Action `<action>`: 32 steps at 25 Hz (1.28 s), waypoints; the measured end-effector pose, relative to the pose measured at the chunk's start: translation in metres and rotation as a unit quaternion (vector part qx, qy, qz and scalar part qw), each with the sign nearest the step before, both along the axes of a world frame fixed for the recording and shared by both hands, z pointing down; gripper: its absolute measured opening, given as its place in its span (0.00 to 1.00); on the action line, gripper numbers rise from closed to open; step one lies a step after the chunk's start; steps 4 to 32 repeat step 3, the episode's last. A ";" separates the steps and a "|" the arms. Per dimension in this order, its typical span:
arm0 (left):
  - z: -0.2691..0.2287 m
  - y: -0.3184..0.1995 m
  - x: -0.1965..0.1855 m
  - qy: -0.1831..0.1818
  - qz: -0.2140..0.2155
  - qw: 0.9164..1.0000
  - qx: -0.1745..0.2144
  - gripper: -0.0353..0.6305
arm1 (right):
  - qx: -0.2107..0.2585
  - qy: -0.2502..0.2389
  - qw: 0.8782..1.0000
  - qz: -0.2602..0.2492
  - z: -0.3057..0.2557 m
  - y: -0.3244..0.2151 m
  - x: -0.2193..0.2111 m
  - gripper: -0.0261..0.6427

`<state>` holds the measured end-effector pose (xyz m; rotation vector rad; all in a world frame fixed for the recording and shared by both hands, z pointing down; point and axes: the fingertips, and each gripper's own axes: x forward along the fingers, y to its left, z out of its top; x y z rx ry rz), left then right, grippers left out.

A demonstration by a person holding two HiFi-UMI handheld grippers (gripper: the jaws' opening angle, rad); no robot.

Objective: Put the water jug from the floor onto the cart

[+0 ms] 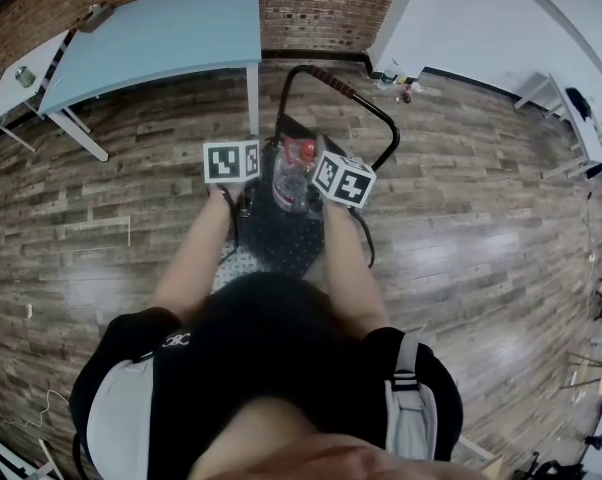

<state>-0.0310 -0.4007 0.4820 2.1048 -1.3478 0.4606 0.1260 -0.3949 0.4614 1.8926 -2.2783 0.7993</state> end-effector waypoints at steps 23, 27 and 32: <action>-0.002 0.005 -0.006 0.002 -0.002 1.000 0.003 0.05 | 0.006 -0.011 1.000 -0.004 -0.005 0.003 -0.006 0.06; -0.002 0.005 -0.006 0.002 -0.002 1.000 0.003 0.05 | 0.006 -0.011 1.000 -0.004 -0.005 0.003 -0.006 0.06; -0.002 0.005 -0.006 0.002 -0.002 1.000 0.003 0.05 | 0.006 -0.011 1.000 -0.004 -0.005 0.003 -0.006 0.06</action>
